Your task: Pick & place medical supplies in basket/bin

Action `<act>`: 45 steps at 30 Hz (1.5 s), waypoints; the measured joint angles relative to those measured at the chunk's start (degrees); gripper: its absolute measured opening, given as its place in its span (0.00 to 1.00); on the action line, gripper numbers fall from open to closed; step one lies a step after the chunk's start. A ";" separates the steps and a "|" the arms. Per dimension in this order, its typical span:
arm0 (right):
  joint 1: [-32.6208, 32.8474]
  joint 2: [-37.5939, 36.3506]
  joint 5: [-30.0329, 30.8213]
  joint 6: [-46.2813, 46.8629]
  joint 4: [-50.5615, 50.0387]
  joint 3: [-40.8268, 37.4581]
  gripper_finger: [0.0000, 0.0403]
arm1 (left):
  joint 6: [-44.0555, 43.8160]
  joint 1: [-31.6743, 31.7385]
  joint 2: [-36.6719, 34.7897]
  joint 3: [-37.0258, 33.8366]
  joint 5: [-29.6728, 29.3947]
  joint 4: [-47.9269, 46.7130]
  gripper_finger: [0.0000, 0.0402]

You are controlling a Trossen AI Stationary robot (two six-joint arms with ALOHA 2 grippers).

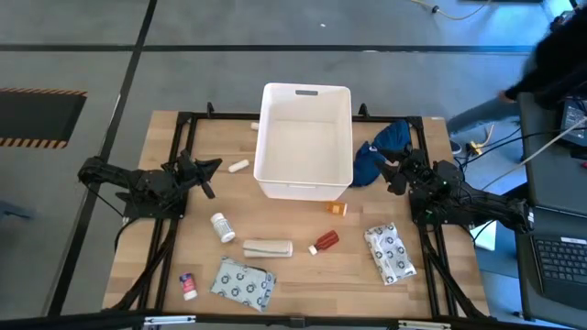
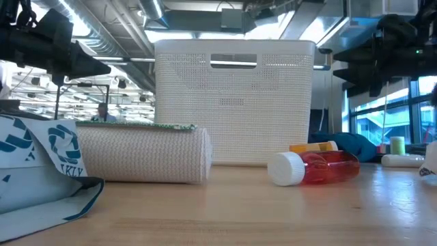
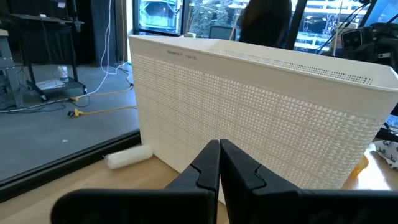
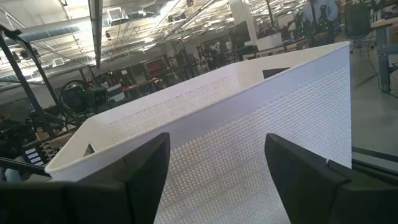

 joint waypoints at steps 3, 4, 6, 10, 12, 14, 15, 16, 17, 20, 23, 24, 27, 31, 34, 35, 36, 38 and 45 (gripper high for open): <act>-0.01 0.00 0.01 0.00 -0.01 0.00 0.65 | 0.00 0.00 0.01 -0.01 0.00 0.00 0.02; 0.01 0.00 -0.01 0.00 -0.01 0.00 0.65 | 0.00 -0.01 0.01 -0.01 0.00 0.00 0.02; 0.00 0.00 0.00 0.00 -0.01 0.00 0.65 | 0.00 -0.01 0.00 0.00 0.00 -0.01 0.02; 0.00 0.02 0.00 0.00 0.00 0.00 0.65 | 0.00 0.01 0.01 0.00 0.00 0.00 0.02; -0.01 0.00 0.01 0.00 -0.01 0.00 0.65 | 0.00 -0.01 -0.01 0.00 0.00 -0.01 0.02; -0.01 0.02 -0.01 0.00 -0.01 0.00 0.65 | 0.00 -0.01 0.01 0.00 0.00 0.00 0.02; 0.00 0.01 0.00 0.00 0.00 0.01 0.65 | 0.00 0.01 0.01 -0.01 0.00 0.00 0.02; 0.01 0.00 0.01 0.00 -0.01 0.00 0.65 | 0.00 -0.01 0.01 -0.01 0.00 0.00 0.02; 0.01 0.01 -0.01 0.00 -0.01 0.00 0.65 | 0.00 -0.01 0.00 -0.01 0.00 0.00 0.02; 0.01 0.00 -0.01 0.00 -0.01 0.00 0.65 | 0.00 0.00 0.00 0.00 0.00 0.00 0.02; 0.01 0.02 0.00 0.00 0.00 0.01 0.65 | 0.00 0.01 -0.01 0.00 0.00 0.00 0.02; 0.01 0.01 0.01 0.00 0.00 0.01 0.65 | 0.00 -0.01 -0.01 0.00 0.00 0.00 0.02; 0.01 0.02 -0.01 0.22 0.01 0.01 0.65 | 0.00 0.00 0.00 0.00 0.00 0.00 0.02; -0.01 0.02 0.06 4.68 0.01 0.00 0.65 | 0.00 0.00 -0.01 -0.01 0.00 0.00 0.02; 0.01 0.02 0.31 5.99 0.01 0.00 0.65 | 0.00 0.00 0.01 0.00 0.00 0.00 0.02; 0.01 0.02 0.84 6.01 0.01 0.00 0.65 | 0.00 -0.01 0.00 -0.01 0.00 -0.02 0.02; 0.01 0.02 1.41 6.11 0.01 0.00 0.65 | 0.00 0.01 -0.01 0.00 0.00 0.00 0.02; 0.00 0.01 1.52 6.64 0.03 0.00 0.65 | 0.00 0.00 -0.01 0.00 0.00 0.00 0.02; -0.01 0.02 1.52 13.98 0.07 0.00 0.65 | 0.00 0.00 0.01 0.00 -0.04 0.00 0.02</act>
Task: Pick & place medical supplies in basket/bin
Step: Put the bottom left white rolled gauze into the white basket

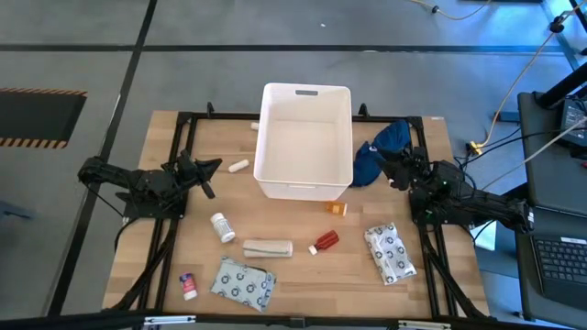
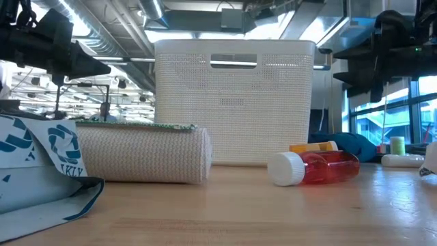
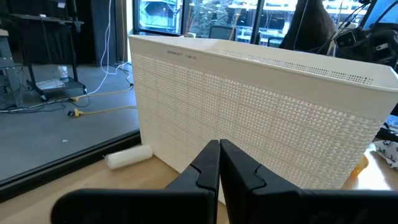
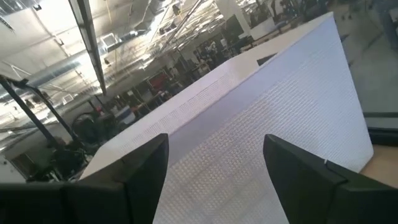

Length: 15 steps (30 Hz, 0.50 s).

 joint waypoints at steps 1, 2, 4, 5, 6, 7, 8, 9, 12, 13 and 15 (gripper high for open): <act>0.00 0.00 0.00 -0.04 0.03 0.00 0.65 | 0.00 -0.01 0.00 0.00 -0.27 -0.01 0.02; 0.00 0.00 0.00 -0.10 0.03 0.00 0.65 | 0.00 0.01 0.00 -0.02 -0.81 -0.03 0.02; 0.00 -0.01 0.00 -0.05 0.04 0.00 0.65 | 0.00 0.01 0.00 0.00 -1.74 -0.06 0.02; 0.00 0.00 0.00 -0.04 0.16 0.00 0.65 | 0.00 0.01 -0.01 0.00 -1.76 -0.06 0.02; 0.00 0.00 0.00 -0.04 0.44 0.00 0.65 | 0.00 0.01 0.00 0.00 -1.63 -0.06 0.02; 0.00 0.00 -0.02 -0.04 0.88 0.00 0.65 | 0.00 0.01 -0.02 -0.02 -1.33 -0.04 0.02; 0.00 -0.02 0.00 -0.04 1.13 0.02 0.65 | 0.00 0.01 0.00 -0.01 -1.09 -0.03 0.02; 0.02 -0.02 0.01 -0.04 1.14 0.00 0.65 | 0.00 0.01 -0.02 -0.01 -0.97 -0.03 0.02; 0.01 0.00 1.44 -0.04 0.95 0.00 0.65 | 0.00 0.01 0.00 -0.02 -0.92 -0.03 0.02; 0.00 0.00 1.98 -0.05 0.84 0.01 0.65 | 0.00 0.01 0.00 -0.01 -0.82 -0.03 0.02; 0.00 0.00 2.54 -0.13 0.59 0.02 0.65 | 0.00 0.01 -0.02 0.00 -0.42 -0.03 0.02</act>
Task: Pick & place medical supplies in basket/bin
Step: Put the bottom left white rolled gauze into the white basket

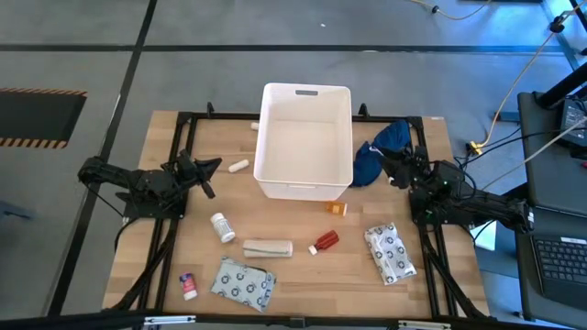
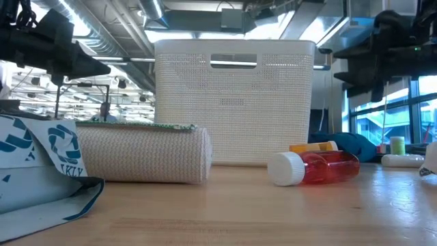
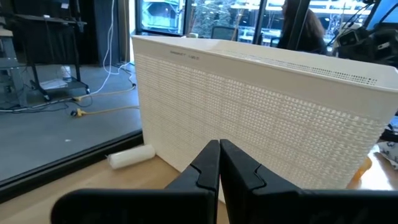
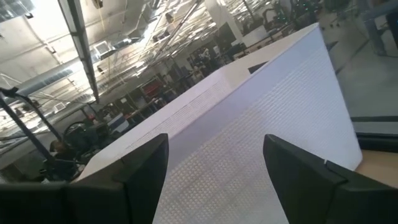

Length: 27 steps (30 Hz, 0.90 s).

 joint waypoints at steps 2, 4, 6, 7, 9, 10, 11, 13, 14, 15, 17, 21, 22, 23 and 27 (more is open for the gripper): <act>0.01 0.00 0.01 0.08 -0.14 -0.02 0.65 | 0.00 0.00 0.02 0.00 0.15 0.02 0.02; 0.02 0.00 0.01 0.07 -0.37 -0.02 0.65 | 0.02 0.00 0.01 0.00 0.12 0.00 0.02; 0.00 0.00 0.01 0.09 -0.43 -0.02 0.65 | 1.11 -0.02 0.02 -0.01 -1.16 -0.05 0.02; 0.00 0.00 0.01 0.09 -0.43 -0.02 0.65 | 2.16 -0.02 0.01 -0.02 -2.08 -0.07 0.02; 0.01 0.00 0.01 0.14 -0.50 -0.01 0.65 | 3.82 -0.02 0.00 -0.02 -3.48 -0.09 0.02; 0.02 0.00 0.01 0.26 -0.54 -0.02 0.65 | 3.89 -0.02 0.00 -0.02 -3.91 -0.11 0.02; 0.02 0.00 0.00 0.52 -0.62 -0.01 0.65 | 3.83 -0.02 0.00 -0.02 -4.01 -0.11 0.02; 0.00 0.00 -0.01 1.21 -0.81 -0.02 0.65 | 3.04 -0.02 0.01 -0.02 -3.78 -0.09 0.02; 0.02 0.00 -0.01 1.37 -0.87 -0.02 0.65 | 2.98 -0.01 0.01 -0.04 -3.41 -0.06 0.02; 0.00 0.00 0.00 1.39 -0.86 -0.02 0.65 | 3.00 -0.02 0.00 -0.04 -2.79 -0.04 0.02; 0.02 0.00 -0.01 1.36 -0.85 -0.02 0.65 | 3.89 -0.02 0.02 -0.04 -1.83 -0.02 0.02; 0.00 0.00 -0.01 1.38 -0.85 -0.02 0.65 | 6.42 -0.02 0.02 -0.06 3.31 0.64 0.07; 0.01 0.00 -0.01 1.38 -0.85 -0.02 0.65 | 6.03 -0.02 0.02 -0.12 4.46 1.17 0.10; 0.02 0.00 -0.01 1.38 -0.85 -0.02 0.65 | 5.22 -0.02 0.01 -0.17 5.08 1.57 0.13; 0.01 0.00 0.75 1.34 -1.11 -0.01 0.65 | 1.31 0.00 0.04 -0.17 5.28 1.99 0.30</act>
